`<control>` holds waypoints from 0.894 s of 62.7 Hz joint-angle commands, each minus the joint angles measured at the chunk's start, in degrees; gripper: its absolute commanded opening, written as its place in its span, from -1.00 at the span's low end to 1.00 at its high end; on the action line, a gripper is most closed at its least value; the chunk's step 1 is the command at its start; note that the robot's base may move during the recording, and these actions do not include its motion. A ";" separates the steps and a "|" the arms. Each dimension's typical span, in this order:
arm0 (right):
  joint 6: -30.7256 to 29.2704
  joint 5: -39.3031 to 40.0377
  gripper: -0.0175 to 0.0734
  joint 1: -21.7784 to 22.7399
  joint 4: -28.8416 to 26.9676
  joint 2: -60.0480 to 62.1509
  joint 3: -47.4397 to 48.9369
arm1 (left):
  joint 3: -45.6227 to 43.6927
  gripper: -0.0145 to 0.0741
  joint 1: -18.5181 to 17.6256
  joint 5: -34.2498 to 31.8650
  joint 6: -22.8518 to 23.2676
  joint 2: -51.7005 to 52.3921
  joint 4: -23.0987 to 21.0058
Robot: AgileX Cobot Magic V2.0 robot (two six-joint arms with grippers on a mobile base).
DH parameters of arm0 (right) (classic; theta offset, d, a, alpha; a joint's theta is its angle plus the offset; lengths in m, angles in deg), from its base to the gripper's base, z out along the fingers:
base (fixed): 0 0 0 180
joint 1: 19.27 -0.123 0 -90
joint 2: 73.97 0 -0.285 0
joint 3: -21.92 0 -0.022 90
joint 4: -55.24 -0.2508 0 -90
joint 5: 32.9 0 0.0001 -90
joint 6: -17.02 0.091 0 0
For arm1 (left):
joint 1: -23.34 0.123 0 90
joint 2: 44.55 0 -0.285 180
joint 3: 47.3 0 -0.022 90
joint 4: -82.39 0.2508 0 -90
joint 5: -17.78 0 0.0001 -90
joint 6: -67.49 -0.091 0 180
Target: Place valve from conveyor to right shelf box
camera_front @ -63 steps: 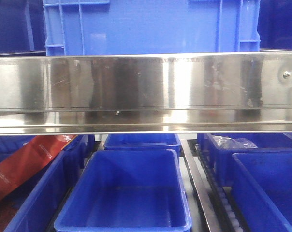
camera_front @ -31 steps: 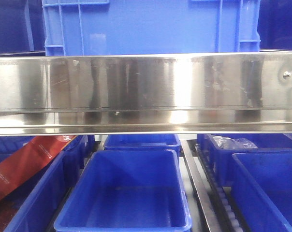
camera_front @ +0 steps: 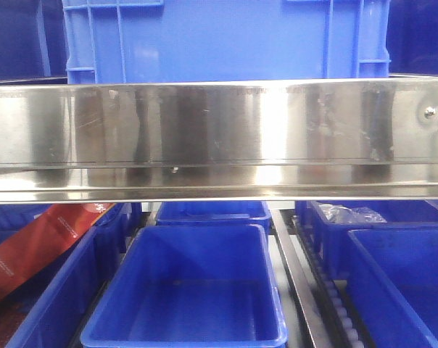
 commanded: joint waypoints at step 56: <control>-1.28 14.93 -0.97 -13.01 -3.12 -27.58 29.86 | -42.42 -0.92 -25.71 -11.27 -0.09 -47.90 -2.77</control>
